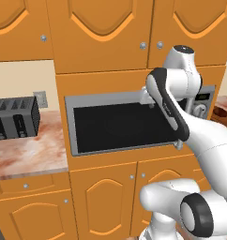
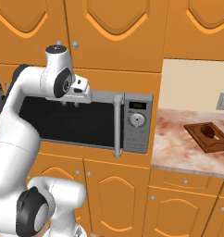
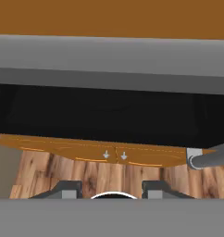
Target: Open the cabinet, retrieve the rolling pin, and place it next to the meat on the cutting board to prepare for tenderizing.
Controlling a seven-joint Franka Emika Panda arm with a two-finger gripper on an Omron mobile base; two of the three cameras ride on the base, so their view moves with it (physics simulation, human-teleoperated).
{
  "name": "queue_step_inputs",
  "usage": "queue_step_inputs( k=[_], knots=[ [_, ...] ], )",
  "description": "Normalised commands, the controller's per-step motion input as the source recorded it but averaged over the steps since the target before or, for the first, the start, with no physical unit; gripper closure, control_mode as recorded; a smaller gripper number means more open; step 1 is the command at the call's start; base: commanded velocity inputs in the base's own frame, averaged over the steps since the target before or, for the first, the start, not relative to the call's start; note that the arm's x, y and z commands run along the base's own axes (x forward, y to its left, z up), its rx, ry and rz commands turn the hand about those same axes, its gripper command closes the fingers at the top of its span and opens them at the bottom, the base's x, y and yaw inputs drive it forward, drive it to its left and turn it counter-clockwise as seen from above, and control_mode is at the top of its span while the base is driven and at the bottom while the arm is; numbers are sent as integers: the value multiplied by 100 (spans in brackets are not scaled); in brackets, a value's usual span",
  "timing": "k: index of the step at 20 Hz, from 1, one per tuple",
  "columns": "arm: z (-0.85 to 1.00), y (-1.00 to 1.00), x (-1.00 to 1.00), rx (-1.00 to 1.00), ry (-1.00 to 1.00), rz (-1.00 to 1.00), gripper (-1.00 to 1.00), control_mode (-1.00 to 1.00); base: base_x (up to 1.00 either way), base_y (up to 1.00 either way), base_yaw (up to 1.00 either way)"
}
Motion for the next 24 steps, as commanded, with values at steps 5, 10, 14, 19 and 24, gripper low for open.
queue_step_inputs(
  k=[5, 10, 14, 19, 24],
  knots=[
    [0, 2, -7, -5, -9, -1, -100, -100, 0, 0, 0],
    [5, 17, -25, -9, -27, -3, -100, -100, 0, 0, 0],
    [43, 4, -38, -10, -37, -4, -100, -100, 0, 0, 0],
    [65, 0, -46, -12, -41, -6, -100, -100, 0, 0, 0],
    [73, -1, -33, -7, -39, -5, -100, -100, 0, 0, 0]
  ],
)
